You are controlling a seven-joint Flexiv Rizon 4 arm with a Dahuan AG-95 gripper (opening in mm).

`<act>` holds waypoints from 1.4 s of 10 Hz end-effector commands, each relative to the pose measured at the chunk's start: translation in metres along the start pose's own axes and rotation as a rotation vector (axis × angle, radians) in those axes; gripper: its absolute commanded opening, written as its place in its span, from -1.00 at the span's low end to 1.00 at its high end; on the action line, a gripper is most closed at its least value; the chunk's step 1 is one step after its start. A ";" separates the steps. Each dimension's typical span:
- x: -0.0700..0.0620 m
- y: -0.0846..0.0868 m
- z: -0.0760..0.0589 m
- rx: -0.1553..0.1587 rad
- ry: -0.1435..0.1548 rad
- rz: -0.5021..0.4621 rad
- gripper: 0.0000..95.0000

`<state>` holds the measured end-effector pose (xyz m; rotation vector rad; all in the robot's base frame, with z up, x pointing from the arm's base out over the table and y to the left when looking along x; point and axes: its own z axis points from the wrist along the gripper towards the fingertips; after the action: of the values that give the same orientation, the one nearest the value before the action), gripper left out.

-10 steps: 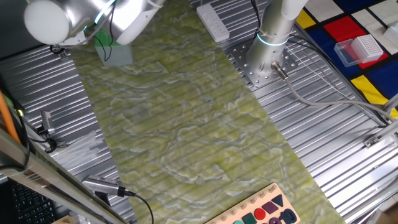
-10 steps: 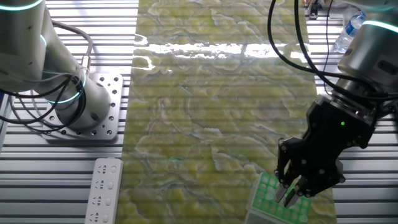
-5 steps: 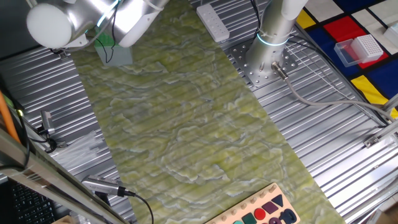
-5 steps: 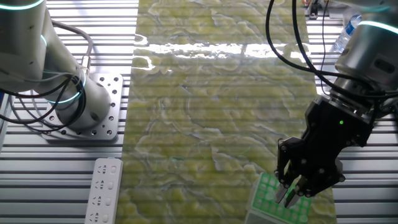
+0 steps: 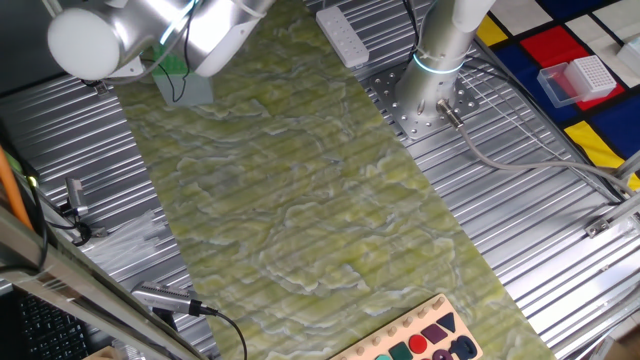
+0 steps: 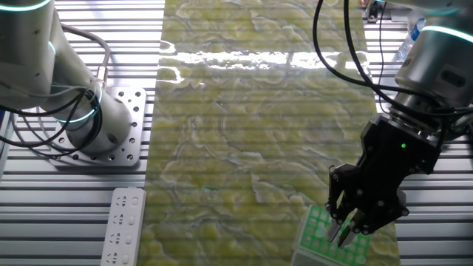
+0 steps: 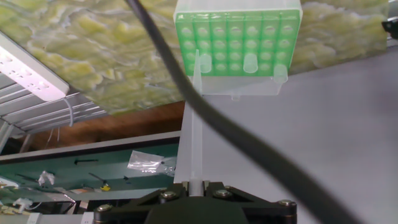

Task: Insert a large pipette tip into the holder for large pipette tips

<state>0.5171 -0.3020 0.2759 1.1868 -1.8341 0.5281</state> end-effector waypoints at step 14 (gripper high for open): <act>-0.007 -0.004 0.000 0.009 0.012 -0.008 -1.00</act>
<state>0.5213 -0.3003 0.2689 1.1941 -1.8155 0.5387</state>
